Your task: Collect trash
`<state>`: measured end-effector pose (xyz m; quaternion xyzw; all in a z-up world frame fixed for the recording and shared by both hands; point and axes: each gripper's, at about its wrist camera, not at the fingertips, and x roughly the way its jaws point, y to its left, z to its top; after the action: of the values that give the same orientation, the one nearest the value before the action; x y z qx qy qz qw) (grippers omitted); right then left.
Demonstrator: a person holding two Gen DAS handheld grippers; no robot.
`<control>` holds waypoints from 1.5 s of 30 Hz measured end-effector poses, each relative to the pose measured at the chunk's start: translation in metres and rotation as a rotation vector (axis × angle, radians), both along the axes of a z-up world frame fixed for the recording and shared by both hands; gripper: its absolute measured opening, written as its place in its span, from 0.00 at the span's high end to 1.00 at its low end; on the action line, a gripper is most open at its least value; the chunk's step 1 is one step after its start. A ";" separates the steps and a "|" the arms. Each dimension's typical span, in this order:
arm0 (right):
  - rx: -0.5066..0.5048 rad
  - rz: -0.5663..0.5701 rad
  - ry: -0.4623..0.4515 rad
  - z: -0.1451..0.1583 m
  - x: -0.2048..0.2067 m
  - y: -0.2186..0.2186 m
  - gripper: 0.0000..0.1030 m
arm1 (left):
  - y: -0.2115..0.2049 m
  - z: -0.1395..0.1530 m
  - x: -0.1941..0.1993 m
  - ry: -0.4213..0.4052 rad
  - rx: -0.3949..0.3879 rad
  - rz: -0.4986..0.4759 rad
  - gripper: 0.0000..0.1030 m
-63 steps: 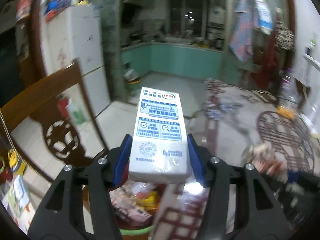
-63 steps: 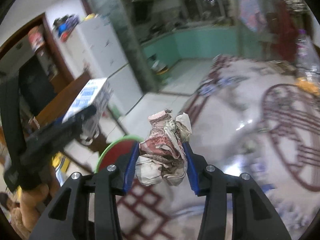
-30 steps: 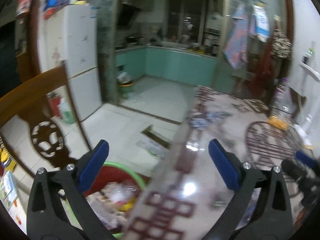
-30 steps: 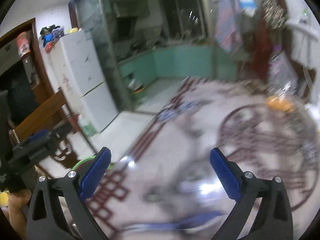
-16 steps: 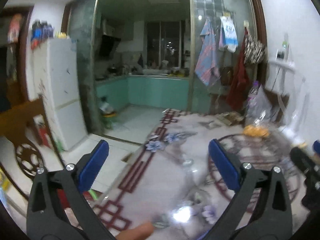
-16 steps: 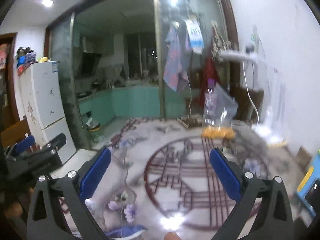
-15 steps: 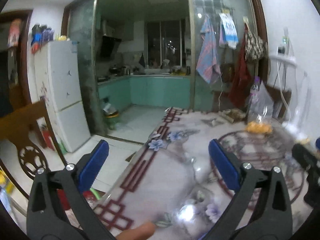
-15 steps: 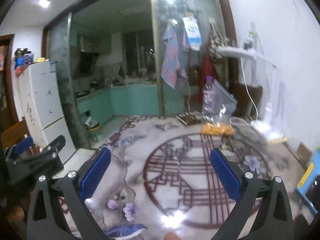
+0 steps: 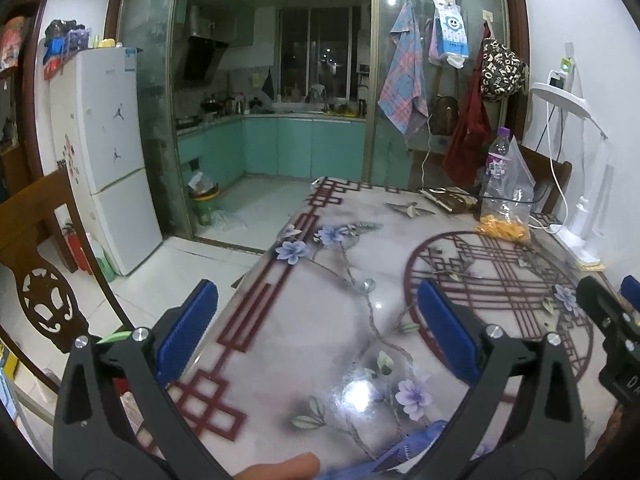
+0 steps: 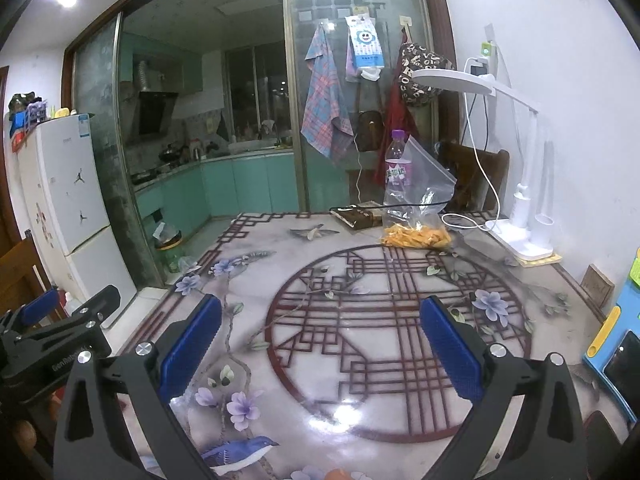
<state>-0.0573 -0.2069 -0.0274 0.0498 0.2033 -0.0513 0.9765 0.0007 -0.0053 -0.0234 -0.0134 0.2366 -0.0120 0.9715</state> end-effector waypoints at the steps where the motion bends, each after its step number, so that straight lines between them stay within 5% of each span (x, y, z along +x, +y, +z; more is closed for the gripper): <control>1: 0.000 0.001 0.002 0.000 0.000 0.000 0.07 | 0.000 0.000 0.000 0.002 -0.006 -0.001 0.05; 45: -0.011 0.005 0.022 -0.009 0.001 -0.009 0.07 | 0.003 -0.002 0.003 0.010 -0.017 0.007 0.05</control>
<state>-0.0563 -0.2158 -0.0364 0.0434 0.2140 -0.0504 0.9746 0.0036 -0.0025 -0.0258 -0.0223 0.2410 -0.0105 0.9702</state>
